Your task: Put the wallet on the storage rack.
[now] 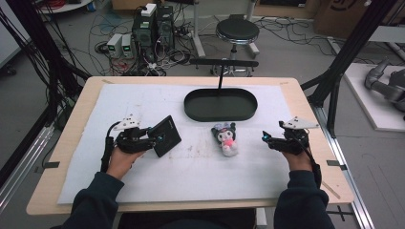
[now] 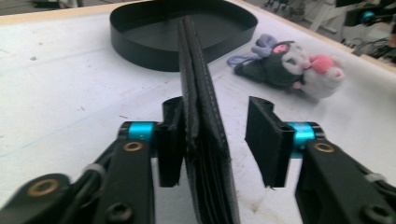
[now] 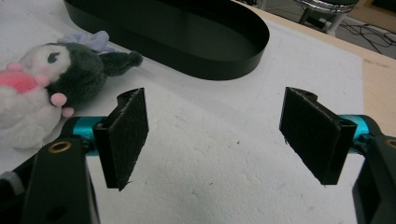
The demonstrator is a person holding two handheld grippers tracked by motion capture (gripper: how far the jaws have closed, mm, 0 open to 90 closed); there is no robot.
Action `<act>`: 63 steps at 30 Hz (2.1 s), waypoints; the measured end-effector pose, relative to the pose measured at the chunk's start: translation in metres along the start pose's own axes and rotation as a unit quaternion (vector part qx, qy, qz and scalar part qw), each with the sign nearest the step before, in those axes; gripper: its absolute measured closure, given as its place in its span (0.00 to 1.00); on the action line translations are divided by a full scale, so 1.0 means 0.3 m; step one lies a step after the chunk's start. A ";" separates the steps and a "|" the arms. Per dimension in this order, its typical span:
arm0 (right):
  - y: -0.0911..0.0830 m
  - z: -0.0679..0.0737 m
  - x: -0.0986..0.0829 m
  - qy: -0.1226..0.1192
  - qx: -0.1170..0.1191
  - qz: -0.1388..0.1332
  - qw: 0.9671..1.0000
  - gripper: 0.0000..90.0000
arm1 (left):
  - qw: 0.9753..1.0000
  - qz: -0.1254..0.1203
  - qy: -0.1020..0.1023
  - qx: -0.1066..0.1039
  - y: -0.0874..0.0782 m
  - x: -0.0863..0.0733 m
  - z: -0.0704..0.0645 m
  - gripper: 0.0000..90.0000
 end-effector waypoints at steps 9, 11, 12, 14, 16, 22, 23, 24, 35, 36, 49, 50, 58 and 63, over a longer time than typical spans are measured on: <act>-0.003 -0.004 0.001 0.001 0.000 -0.003 1.000 0.27 | 1.000 -0.024 0.001 0.016 -0.008 0.062 0.010 0.85; -0.002 -0.004 0.003 0.002 0.000 -0.002 1.000 0.27 | 0.999 -0.035 0.000 0.017 -0.010 0.100 0.017 0.86; -0.002 -0.003 0.004 0.002 0.000 -0.003 1.000 0.27 | 0.999 -0.037 0.002 0.020 -0.009 0.122 0.022 0.86; -0.001 -0.002 0.006 0.003 0.000 -0.004 1.000 0.27 | 0.999 -0.047 0.005 0.022 -0.001 0.170 0.029 0.86; -0.001 -0.002 0.008 0.005 0.001 -0.005 1.000 0.27 | 0.998 -0.056 0.010 0.024 0.013 0.221 0.037 0.86; -0.007 -0.019 0.009 0.011 -0.002 -0.010 1.000 0.27 | 0.997 -0.062 0.040 0.026 0.103 0.337 0.057 0.85; -0.009 -0.023 0.008 0.012 -0.002 -0.011 1.000 0.27 | 0.997 -0.060 0.047 0.029 0.122 0.351 0.059 0.85; -0.010 -0.026 0.008 0.015 -0.002 -0.012 1.000 0.27 | 0.997 -0.057 0.052 0.032 0.140 0.364 0.061 0.85; -0.015 -0.049 0.002 0.032 -0.001 -0.020 0.999 0.27 | 0.996 -0.024 0.057 0.068 0.330 0.408 0.117 0.85; -0.015 -0.048 0.001 0.034 0.000 -0.020 0.999 0.27 | 0.996 -0.021 0.053 0.065 0.342 0.409 0.120 0.85; -0.014 -0.057 -0.003 0.039 -0.005 -0.019 0.999 0.27 | 0.994 0.013 0.061 0.091 0.506 0.388 0.146 0.85; -0.014 -0.058 -0.003 0.040 -0.005 -0.020 0.999 0.27 | 0.994 0.015 0.063 0.094 0.513 0.385 0.150 0.85; -0.015 -0.061 -0.008 0.041 -0.007 -0.018 0.999 0.27 | 0.992 -0.010 0.060 0.111 0.563 0.412 0.166 0.85; -0.012 -0.056 -0.007 0.037 -0.006 -0.018 0.999 0.27 | 0.989 -0.020 0.081 0.120 0.605 0.400 0.163 0.85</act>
Point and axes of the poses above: each handheld gripper's, and its own axes: y roughly forward along the jaws, x roughly out of its top, z roughly to its left, the point moved 8 cm from there along y, roughly forward along the jaws, and after that the axes turned 1 degree about -x, right-handed, at the moved point
